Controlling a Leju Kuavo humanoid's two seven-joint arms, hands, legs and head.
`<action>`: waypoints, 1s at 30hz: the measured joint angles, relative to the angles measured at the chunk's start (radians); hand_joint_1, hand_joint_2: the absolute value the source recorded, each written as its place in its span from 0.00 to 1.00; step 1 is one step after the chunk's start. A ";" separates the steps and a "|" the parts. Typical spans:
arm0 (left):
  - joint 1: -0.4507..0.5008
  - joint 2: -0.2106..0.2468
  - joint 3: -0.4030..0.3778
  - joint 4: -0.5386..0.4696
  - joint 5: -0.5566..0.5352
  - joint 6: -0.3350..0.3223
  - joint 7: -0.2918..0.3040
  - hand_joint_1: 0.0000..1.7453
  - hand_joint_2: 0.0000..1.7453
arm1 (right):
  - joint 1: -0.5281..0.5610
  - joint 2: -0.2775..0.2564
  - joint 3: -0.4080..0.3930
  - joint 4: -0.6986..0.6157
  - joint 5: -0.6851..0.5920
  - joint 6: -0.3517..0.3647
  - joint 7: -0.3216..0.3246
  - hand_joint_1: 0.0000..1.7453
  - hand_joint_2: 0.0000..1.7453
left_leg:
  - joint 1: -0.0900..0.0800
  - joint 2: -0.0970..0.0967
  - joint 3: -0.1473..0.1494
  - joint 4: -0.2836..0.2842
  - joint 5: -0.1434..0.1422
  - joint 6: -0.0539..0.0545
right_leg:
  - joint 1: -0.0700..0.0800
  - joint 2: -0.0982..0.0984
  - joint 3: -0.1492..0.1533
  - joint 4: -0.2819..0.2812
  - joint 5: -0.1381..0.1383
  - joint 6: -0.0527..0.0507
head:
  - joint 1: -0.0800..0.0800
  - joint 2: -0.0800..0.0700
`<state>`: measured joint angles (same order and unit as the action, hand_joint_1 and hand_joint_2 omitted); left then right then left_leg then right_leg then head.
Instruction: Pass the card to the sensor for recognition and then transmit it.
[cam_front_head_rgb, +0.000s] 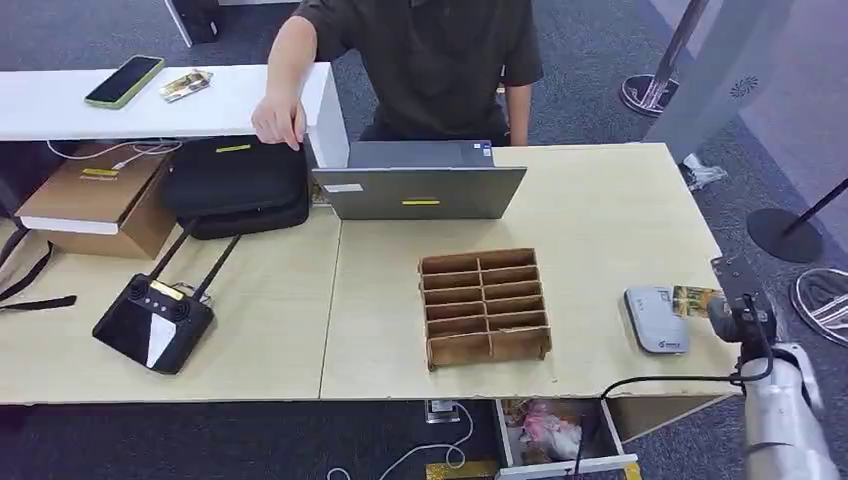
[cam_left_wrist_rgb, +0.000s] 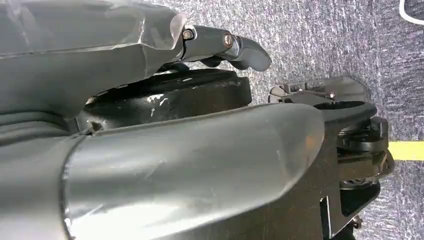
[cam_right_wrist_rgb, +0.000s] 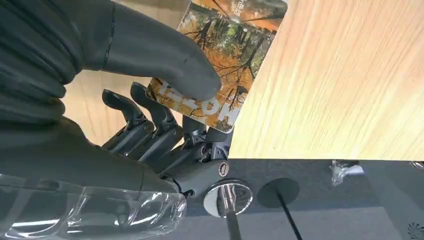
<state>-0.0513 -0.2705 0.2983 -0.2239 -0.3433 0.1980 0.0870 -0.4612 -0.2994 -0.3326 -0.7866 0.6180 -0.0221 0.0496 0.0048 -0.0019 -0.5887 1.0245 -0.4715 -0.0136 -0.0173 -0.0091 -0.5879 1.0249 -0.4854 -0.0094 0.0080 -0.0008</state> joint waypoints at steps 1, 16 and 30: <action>0.000 0.000 0.000 0.000 0.000 0.000 0.000 0.00 0.00 | -0.006 -0.002 -0.001 0.012 0.002 0.000 -0.002 1.00 1.00 | 0.000 0.000 0.000 0.000 0.000 0.000 | 0.000 0.000 0.000 0.000 0.000 0.000 | 0.000 0.000; 0.000 0.000 0.000 0.000 -0.010 -0.005 0.002 0.00 0.00 | -0.022 0.001 -0.017 0.116 0.037 -0.006 0.010 1.00 1.00 | 0.000 0.000 0.001 0.000 0.000 0.000 | 0.000 0.000 0.000 0.000 0.000 0.000 | 0.000 0.000; -0.001 0.000 0.000 0.000 -0.021 -0.010 0.016 0.00 0.00 | -0.056 0.026 -0.016 0.255 0.050 -0.045 -0.010 1.00 1.00 | 0.004 0.002 0.009 0.000 -0.001 0.000 | 0.003 0.001 0.009 -0.002 0.000 0.000 | 0.000 0.000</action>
<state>-0.0527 -0.2705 0.2983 -0.2239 -0.3643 0.1877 0.1026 -0.5172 -0.2732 -0.3491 -0.5318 0.6684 -0.0672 0.0397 0.0085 0.0002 -0.5801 1.0247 -0.4728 -0.0134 -0.0139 -0.0079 -0.5784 1.0227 -0.4853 -0.0094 0.0080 -0.0008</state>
